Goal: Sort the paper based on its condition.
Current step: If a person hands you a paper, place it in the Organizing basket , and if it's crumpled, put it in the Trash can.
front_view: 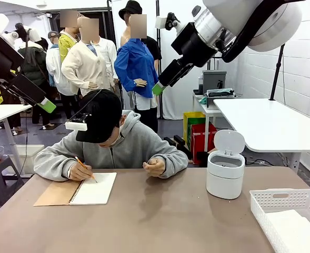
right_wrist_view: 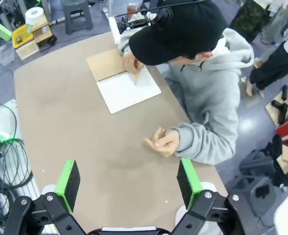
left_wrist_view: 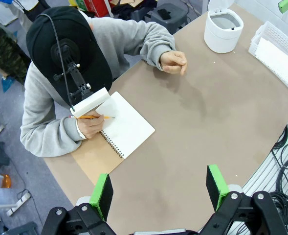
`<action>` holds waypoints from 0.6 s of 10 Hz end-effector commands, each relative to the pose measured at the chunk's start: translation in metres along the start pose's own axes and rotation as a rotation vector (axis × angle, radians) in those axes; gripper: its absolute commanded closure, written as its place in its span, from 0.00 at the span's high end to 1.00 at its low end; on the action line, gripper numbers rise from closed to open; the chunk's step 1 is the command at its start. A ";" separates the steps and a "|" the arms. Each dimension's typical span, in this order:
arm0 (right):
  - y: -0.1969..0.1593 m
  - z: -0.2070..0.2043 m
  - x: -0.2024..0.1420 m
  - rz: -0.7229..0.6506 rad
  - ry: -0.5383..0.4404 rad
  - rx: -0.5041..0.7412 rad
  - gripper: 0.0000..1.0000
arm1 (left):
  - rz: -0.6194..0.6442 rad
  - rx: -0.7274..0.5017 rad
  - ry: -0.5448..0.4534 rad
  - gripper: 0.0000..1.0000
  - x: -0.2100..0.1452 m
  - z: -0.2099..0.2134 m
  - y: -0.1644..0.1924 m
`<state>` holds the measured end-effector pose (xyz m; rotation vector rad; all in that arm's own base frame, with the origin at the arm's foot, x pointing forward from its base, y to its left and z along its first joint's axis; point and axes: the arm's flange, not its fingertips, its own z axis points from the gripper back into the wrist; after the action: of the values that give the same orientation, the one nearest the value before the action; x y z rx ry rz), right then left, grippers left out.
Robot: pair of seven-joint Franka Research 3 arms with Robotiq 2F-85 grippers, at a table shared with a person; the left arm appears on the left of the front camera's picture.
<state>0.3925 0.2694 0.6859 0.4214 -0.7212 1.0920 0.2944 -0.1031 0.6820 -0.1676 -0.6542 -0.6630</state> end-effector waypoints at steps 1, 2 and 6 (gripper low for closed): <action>0.001 -0.001 -0.001 0.000 -0.006 -0.003 1.00 | 0.001 0.003 0.000 1.00 0.000 0.000 0.000; 0.001 -0.001 -0.001 0.000 -0.006 -0.003 1.00 | 0.001 0.003 0.000 1.00 0.000 0.000 0.000; 0.000 0.000 0.000 0.000 0.000 0.000 1.00 | 0.001 0.003 0.000 1.00 0.000 0.000 0.000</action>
<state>0.3925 0.2694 0.6859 0.4213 -0.7212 1.0920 0.2944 -0.1031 0.6820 -0.1676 -0.6542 -0.6630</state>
